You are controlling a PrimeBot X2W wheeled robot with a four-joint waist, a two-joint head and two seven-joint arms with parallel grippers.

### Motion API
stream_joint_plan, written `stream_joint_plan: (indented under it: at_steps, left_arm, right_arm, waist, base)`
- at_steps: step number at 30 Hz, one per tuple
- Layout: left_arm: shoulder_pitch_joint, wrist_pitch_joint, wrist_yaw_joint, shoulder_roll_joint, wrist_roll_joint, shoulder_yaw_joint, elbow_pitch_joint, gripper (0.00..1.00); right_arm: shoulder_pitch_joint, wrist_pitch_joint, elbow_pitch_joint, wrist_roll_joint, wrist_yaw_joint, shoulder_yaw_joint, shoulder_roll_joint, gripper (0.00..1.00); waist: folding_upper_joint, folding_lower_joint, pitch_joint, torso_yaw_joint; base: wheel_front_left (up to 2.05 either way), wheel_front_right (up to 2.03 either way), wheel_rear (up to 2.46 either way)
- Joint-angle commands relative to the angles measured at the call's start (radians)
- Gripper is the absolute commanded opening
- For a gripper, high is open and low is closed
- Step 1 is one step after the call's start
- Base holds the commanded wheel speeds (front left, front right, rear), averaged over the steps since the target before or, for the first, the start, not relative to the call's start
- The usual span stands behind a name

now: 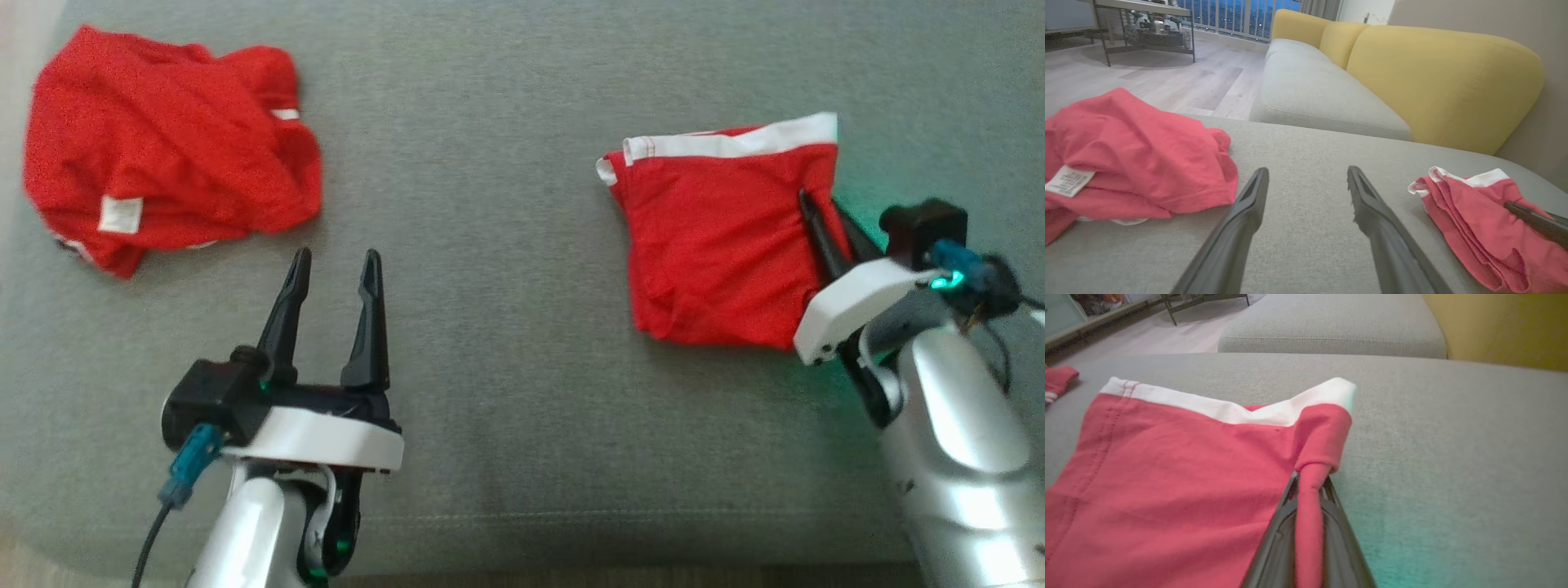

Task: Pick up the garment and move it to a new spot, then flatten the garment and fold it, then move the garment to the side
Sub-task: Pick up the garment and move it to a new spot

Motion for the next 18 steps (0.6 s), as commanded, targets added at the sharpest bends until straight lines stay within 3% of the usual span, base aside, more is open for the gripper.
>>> stream_joint_plan:
  at_steps: [1,12,18]
  left_arm:
    - [-0.046,-0.005,-0.013,0.002,0.025,0.030,-0.042,1.00]
    - [-0.225,-0.005,-0.128,0.030,0.172,-0.011,-0.056,1.00]
    - [-0.350,-0.005,-0.154,0.068,0.194,-0.057,-0.054,1.00]
  right_arm:
    - [-0.046,-0.009,-0.032,-0.033,0.000,0.032,-0.031,0.00]
    - [-0.210,0.013,-0.052,-0.104,0.000,0.043,-0.239,0.00]
    - [-0.271,-0.004,-0.037,-0.089,0.000,0.008,-0.293,0.00]
  waist:
    - [0.0000,0.0000,0.016,-0.032]
    - [0.0000,0.0000,0.179,-0.194]
    - [0.0000,0.0000,0.251,-0.259]
  base:
    - [0.00,0.00,0.00]
    - [0.00,0.00,0.00]
    - [0.00,0.00,0.00]
